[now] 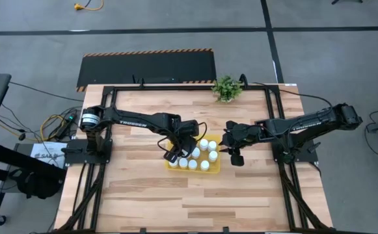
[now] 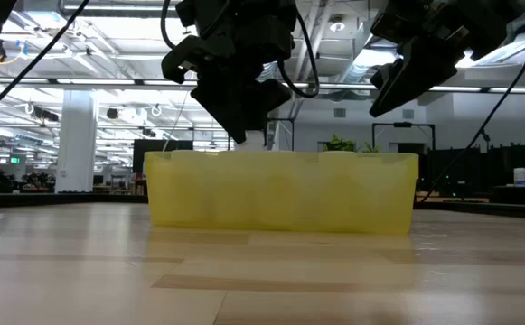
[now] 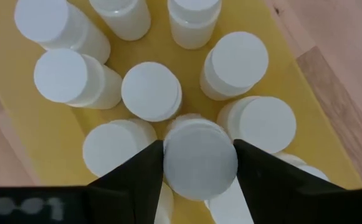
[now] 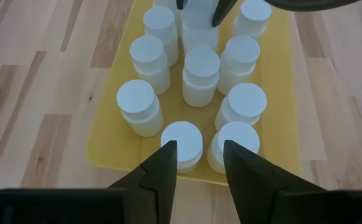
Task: Pick and place pill bottles into a basket
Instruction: Put the white pill bottle into the yellow bin, then return to home position
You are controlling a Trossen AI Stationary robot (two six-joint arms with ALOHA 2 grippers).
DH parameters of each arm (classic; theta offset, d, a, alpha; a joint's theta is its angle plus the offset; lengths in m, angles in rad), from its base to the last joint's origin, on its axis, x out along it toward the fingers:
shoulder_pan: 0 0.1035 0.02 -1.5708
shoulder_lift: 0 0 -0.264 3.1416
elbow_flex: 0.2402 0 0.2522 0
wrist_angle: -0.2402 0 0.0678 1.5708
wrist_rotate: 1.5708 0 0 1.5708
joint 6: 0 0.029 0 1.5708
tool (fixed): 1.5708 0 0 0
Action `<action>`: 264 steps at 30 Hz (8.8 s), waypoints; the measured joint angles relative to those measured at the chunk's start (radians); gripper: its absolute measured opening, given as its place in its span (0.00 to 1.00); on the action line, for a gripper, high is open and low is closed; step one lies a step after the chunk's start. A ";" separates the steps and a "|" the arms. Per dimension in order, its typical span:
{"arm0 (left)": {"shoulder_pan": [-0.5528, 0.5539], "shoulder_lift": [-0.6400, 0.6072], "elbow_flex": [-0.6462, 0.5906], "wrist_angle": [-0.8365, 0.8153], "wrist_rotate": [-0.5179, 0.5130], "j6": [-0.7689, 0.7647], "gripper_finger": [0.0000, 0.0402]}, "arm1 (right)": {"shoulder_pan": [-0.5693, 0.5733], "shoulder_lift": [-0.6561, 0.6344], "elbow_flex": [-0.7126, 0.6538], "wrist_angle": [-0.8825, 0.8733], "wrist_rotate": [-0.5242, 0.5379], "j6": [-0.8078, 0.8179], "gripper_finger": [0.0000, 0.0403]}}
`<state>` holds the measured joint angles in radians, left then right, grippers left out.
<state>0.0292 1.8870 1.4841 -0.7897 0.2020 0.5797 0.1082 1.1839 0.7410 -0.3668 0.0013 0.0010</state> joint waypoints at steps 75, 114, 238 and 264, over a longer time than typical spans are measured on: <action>0.022 -1.508 -1.350 1.189 0.037 -0.836 0.48 | 0.104 -0.951 -0.408 0.063 -0.045 0.168 0.31; 0.022 -1.876 -1.474 0.841 -0.103 -0.774 0.48 | 0.311 -1.164 -0.645 0.097 0.183 0.126 0.31; 0.022 -1.866 -1.477 0.841 -0.105 -0.771 0.48 | 0.362 -1.164 -0.647 0.111 0.157 0.175 0.31; 0.022 -1.866 -1.477 0.841 -0.105 -0.771 0.48 | 0.362 -1.164 -0.647 0.111 0.157 0.175 0.31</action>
<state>0.0513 0.0212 0.0071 0.0513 0.0967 -0.1913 0.4698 0.0198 0.0944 -0.2558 0.1581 0.1759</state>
